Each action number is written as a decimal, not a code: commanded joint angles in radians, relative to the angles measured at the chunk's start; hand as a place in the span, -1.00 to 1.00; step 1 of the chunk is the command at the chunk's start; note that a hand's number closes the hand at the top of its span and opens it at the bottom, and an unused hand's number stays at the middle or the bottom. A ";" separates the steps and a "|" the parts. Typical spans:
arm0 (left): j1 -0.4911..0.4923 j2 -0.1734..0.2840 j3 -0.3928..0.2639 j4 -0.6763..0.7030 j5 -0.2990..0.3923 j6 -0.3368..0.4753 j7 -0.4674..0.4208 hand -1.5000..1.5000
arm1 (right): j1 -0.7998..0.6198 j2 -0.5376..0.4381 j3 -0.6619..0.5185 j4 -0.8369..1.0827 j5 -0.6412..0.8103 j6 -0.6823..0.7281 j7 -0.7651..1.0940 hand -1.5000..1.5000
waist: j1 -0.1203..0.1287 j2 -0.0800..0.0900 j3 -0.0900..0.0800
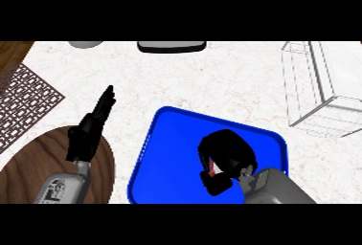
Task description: Pick the can from the tray and place it in the tiered shelf
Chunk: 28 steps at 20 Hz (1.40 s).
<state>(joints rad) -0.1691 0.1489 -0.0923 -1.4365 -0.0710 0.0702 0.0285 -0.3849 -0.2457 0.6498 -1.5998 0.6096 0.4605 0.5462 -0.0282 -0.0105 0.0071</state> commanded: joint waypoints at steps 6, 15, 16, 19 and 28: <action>0.014 -0.005 0.020 -0.005 0.011 0.015 0.002 0.00 | 0.084 -0.279 -0.015 -0.244 -0.183 0.090 -0.519 1.00 | -0.063 0.000 0.013; 0.054 0.013 0.049 -0.017 0.018 0.025 -0.007 0.00 | 0.185 -0.496 -0.353 -0.297 -0.504 0.169 -0.926 1.00 | -0.105 0.004 0.010; 0.061 0.003 0.045 -0.020 0.018 0.031 -0.018 0.00 | 0.196 -0.521 -0.412 -0.268 -0.538 0.171 -0.967 1.00 | -0.106 0.008 0.009; 0.063 0.013 0.049 -0.036 0.016 0.030 -0.012 0.00 | 0.199 -0.610 -0.575 -0.198 -0.621 0.210 -1.092 1.00 | -0.102 0.003 0.009; 0.058 0.017 0.024 -0.044 0.025 -0.012 -0.008 0.00 | 0.210 -0.833 -0.956 0.175 -0.884 0.321 -1.341 1.00 | -0.033 0.017 0.003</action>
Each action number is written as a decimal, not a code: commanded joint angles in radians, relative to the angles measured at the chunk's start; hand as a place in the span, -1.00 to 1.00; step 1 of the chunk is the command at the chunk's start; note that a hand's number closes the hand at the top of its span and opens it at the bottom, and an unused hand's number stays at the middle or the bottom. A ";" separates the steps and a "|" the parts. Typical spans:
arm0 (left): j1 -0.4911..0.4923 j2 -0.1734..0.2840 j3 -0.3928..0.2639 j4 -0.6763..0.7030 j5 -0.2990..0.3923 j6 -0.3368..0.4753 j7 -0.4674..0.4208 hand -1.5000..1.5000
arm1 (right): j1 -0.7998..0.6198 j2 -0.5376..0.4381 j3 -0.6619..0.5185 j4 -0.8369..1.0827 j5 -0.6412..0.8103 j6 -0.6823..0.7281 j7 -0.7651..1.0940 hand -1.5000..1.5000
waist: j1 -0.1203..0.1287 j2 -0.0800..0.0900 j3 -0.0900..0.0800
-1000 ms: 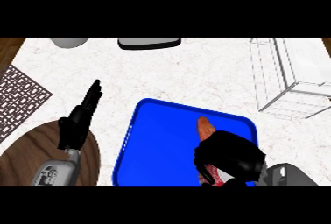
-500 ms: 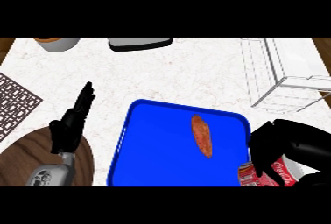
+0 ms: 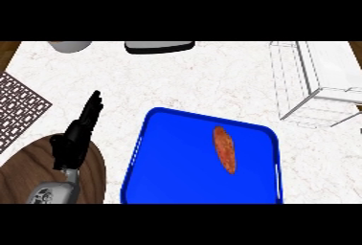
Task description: Pick the can from the tray and place it in the tiered shelf
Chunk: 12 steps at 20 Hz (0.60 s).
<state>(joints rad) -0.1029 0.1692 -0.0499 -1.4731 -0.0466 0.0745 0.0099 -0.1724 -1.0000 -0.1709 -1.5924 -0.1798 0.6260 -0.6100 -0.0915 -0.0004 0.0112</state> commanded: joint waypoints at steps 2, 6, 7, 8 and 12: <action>-0.009 0.006 -0.012 0.005 0.009 -0.033 -0.010 0.00 | 0.010 -0.133 -0.201 0.248 -0.121 0.187 -0.240 1.00 | 0.044 0.005 -0.004; -0.014 0.005 -0.032 0.002 -0.001 -0.046 -0.012 0.00 | -0.005 -0.231 -0.264 0.406 -0.173 0.245 -0.265 1.00 | 0.080 0.009 -0.005; -0.023 -0.024 -0.060 0.005 -0.027 -0.022 -0.019 0.00 | -0.016 -0.254 -0.254 0.427 -0.178 0.260 -0.256 1.00 | 0.091 0.013 -0.005; -0.072 -0.037 -0.057 -0.009 -0.027 -0.003 0.036 0.00 | -0.007 -0.245 -0.254 0.434 -0.186 0.269 -0.278 1.00 | 0.085 0.009 -0.005; -0.059 -0.023 -0.060 -0.002 -0.017 -0.037 0.018 0.00 | -0.054 -0.303 -0.249 0.526 -0.203 0.274 -0.259 1.00 | 0.121 0.012 -0.006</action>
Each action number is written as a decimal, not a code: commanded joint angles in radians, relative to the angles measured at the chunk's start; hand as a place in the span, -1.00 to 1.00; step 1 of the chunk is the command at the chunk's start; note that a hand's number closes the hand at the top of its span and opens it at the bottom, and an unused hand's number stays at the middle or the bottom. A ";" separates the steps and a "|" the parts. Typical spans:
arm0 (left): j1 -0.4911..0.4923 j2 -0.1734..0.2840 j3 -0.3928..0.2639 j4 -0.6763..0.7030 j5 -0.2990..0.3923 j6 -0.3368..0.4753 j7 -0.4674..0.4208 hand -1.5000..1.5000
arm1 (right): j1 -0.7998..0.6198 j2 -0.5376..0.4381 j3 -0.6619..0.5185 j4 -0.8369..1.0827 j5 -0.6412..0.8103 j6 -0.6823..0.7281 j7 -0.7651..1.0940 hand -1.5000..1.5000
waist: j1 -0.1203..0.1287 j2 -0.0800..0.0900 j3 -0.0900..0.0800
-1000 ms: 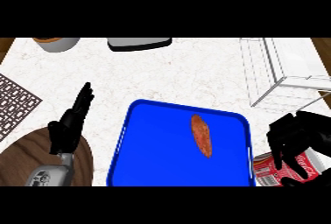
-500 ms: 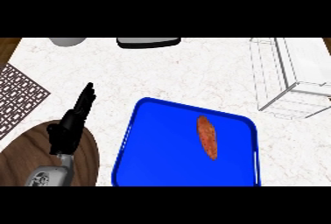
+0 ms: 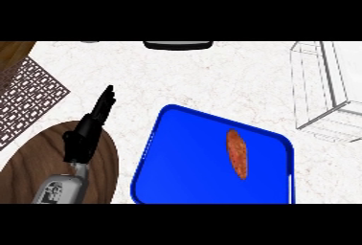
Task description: Pick the can from the tray and place it in the tiered shelf
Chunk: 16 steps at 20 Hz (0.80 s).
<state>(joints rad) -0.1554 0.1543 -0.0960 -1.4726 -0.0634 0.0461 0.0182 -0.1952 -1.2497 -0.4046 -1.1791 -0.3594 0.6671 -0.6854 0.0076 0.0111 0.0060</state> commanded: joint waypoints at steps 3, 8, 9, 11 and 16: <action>-0.024 -0.026 -0.028 0.038 -0.018 -0.001 -0.015 0.00 | -0.076 -0.072 -0.007 0.182 -0.036 0.218 -0.168 1.00 | 0.033 0.005 -0.002; -0.067 -0.036 -0.035 0.025 -0.011 -0.012 0.031 0.00 | -0.153 -0.056 0.044 0.214 -0.020 0.157 -0.160 1.00 | 0.056 0.006 -0.002; -0.068 -0.044 -0.045 0.037 -0.028 0.000 0.012 0.00 | -0.192 -0.079 0.047 0.245 -0.036 0.157 -0.124 1.00 | 0.068 0.010 -0.002; -0.074 -0.045 -0.033 0.074 -0.022 -0.004 -0.005 0.00 | -0.219 -0.066 0.072 0.213 -0.023 0.144 -0.145 1.00 | 0.058 0.009 -0.003; -0.036 -0.037 -0.041 0.060 -0.029 -0.013 -0.030 0.00 | -0.280 -0.060 0.093 0.278 0.026 0.087 -0.210 1.00 | 0.055 0.006 -0.003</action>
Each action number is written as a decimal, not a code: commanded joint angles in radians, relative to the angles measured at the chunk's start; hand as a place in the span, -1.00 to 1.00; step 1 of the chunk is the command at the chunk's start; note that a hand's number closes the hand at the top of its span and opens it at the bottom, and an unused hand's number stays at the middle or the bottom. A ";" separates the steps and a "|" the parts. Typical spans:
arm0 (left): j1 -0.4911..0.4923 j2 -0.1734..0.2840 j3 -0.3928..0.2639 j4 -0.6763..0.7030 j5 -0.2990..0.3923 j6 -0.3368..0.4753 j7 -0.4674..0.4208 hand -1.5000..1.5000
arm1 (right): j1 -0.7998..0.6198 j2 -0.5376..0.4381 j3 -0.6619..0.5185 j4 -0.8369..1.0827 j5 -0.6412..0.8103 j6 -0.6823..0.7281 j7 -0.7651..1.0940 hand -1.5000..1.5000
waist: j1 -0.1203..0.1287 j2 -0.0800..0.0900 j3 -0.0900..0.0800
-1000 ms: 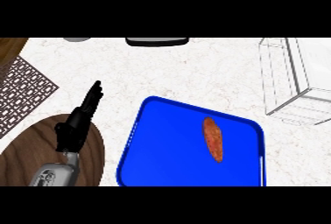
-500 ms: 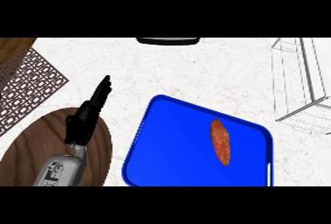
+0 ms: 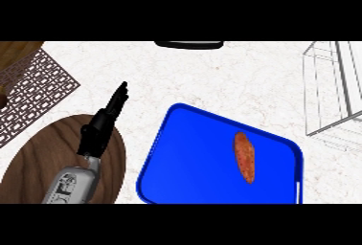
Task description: Pick the can from the tray and place it in the tiered shelf
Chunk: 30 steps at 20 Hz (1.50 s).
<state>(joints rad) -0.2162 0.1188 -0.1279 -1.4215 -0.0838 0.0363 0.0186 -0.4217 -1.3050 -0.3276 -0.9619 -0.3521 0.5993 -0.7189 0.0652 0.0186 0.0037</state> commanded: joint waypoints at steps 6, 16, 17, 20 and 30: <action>0.014 0.002 0.001 -0.009 0.006 -0.019 -0.007 0.00 | -0.177 0.116 0.131 0.053 0.121 -0.022 -0.185 1.00 | 0.003 -0.004 -0.002; -0.012 -0.008 0.017 0.037 -0.006 -0.001 -0.018 0.00 | -0.289 0.267 0.199 0.173 0.059 0.066 -0.158 1.00 | -0.005 -0.003 -0.001; 0.007 -0.032 -0.025 0.007 -0.037 0.019 -0.008 0.00 | -0.318 0.277 0.199 0.182 0.044 0.076 -0.140 1.00 | 0.004 -0.005 -0.001; -0.029 0.029 0.045 0.034 0.008 -0.029 -0.012 0.00 | -0.398 0.262 0.201 0.242 0.036 0.118 -0.094 1.00 | -0.005 -0.002 -0.002; -0.015 -0.005 0.022 0.004 -0.002 -0.015 0.010 0.00 | -0.496 0.355 0.255 0.357 0.112 0.078 -0.139 1.00 | -0.003 0.000 -0.001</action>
<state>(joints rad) -0.2306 0.1099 -0.1094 -1.4061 -0.0935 0.0318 0.0152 -0.8737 -0.9847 -0.0872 -0.6629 -0.2600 0.5543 -0.7294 0.0578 0.0180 0.0025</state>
